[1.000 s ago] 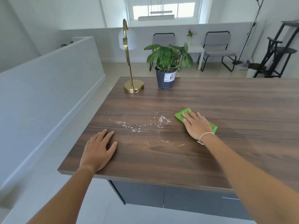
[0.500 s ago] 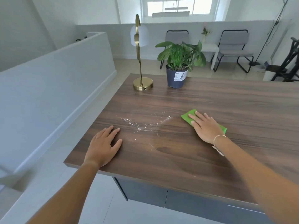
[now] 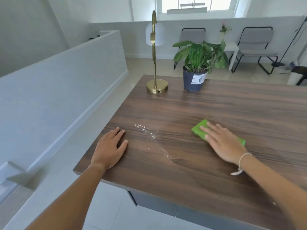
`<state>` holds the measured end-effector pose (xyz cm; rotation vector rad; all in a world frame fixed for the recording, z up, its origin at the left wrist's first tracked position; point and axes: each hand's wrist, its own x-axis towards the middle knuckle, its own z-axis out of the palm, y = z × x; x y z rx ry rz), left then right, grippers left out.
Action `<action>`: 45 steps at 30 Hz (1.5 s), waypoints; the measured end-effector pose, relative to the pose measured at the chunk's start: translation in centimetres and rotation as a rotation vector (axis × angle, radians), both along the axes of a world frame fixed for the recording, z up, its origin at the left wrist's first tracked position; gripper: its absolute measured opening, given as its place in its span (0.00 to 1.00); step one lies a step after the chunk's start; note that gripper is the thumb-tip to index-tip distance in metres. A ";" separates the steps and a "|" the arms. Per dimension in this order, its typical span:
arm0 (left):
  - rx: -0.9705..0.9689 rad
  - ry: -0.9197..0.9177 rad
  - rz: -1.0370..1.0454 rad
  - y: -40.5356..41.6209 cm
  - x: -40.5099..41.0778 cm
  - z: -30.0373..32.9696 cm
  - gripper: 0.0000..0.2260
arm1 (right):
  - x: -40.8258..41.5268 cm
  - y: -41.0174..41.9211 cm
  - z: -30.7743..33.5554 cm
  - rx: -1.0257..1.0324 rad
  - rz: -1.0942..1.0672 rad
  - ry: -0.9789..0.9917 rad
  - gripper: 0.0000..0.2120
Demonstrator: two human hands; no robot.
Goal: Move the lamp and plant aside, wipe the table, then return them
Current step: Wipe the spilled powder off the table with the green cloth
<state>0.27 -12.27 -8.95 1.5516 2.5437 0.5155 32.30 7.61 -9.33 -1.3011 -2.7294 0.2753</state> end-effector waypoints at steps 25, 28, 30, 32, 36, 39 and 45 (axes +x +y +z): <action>0.029 -0.028 -0.200 5.5 -7.6 -0.6 0.22 | -20.7 5.1 -0.1 -0.023 -0.189 -0.021 0.22; 0.044 -0.078 -0.223 5.6 -8.1 -0.5 0.22 | -22.5 -1.1 -0.3 -0.037 0.057 -0.026 0.24; 0.077 -0.131 -0.210 5.6 -8.3 -0.3 0.22 | -19.3 -5.4 0.1 -0.060 0.178 0.043 0.31; 0.095 -0.210 -0.174 5.5 -8.4 -0.1 0.22 | -14.3 -6.8 0.3 -0.092 0.154 0.089 0.29; 0.051 -0.289 -0.096 5.3 -8.7 0.0 0.23 | -8.5 -1.6 0.6 -0.105 -0.221 0.077 0.19; 0.009 -0.341 -0.087 5.0 -9.1 -0.1 0.24 | -12.3 2.8 0.2 -0.021 -0.427 -0.014 0.21; 0.011 -0.382 -0.100 4.2 -9.7 -0.6 0.23 | -23.6 -3.4 -0.5 -0.016 -0.059 -0.050 0.25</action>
